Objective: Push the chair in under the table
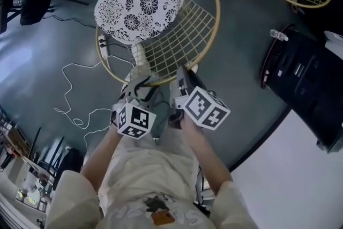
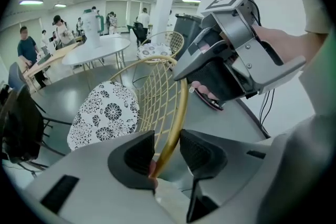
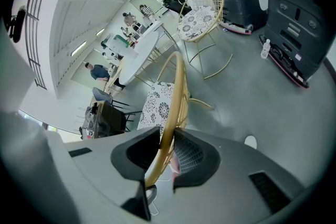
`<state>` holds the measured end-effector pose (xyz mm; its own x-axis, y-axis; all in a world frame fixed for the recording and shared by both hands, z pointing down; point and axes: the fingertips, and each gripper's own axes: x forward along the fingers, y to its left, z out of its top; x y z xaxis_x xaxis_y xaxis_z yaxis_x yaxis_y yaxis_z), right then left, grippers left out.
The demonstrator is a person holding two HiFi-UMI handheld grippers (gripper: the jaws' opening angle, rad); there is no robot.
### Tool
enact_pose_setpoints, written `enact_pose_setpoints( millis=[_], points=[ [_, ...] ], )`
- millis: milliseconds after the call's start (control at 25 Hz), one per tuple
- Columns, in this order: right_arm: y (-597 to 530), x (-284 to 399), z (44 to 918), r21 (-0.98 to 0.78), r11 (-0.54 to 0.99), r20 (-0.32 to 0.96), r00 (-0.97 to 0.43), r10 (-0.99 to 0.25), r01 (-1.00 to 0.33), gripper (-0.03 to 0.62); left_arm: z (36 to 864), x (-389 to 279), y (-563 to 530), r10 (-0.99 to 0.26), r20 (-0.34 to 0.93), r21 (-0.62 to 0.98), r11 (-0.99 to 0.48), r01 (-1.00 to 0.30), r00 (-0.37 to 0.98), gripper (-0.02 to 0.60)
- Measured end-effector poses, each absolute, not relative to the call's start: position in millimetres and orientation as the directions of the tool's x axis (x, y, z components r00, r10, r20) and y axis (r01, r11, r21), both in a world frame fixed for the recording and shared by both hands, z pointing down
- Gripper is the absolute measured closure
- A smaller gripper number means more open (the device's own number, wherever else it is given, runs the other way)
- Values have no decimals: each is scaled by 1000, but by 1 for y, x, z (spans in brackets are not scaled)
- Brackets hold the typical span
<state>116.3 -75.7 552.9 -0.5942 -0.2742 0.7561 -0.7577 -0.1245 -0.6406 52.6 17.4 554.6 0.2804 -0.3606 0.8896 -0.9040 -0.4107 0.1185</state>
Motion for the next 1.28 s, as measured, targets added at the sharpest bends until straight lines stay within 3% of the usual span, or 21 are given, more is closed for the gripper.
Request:
enact_pose_setpoints(
  millis=[360,560,640,720,920,1120,1280],
  points=[
    [-67,40,540,-685,-171,727,-653,-213,-708,517,540,-34,20,-413,895,28,-326,-945,169,413],
    [-70,46,550,-705,-141,707,-673,-217,-695,516,534,-33,19,-512,853,27,-142,-990,97,413],
    [-80,89,550,-677,-17,730,-669,-144,-736,516,528,18,21,-586,809,130,104,-986,44,413],
    [-90,129,551,-648,125,752,-658,-51,-751,516,525,69,29,-636,771,266,377,-887,-39,413],
    [-75,145,547,-642,132,762,-648,0,-755,516,511,77,51,-676,735,554,647,-524,-57,413],
    [-68,141,530,-654,123,755,-655,40,-746,514,506,84,46,-718,696,699,682,-215,-13,413],
    [-72,141,516,-658,122,753,-651,93,-743,511,502,80,38,-686,722,689,725,1,-83,413]
  ],
)
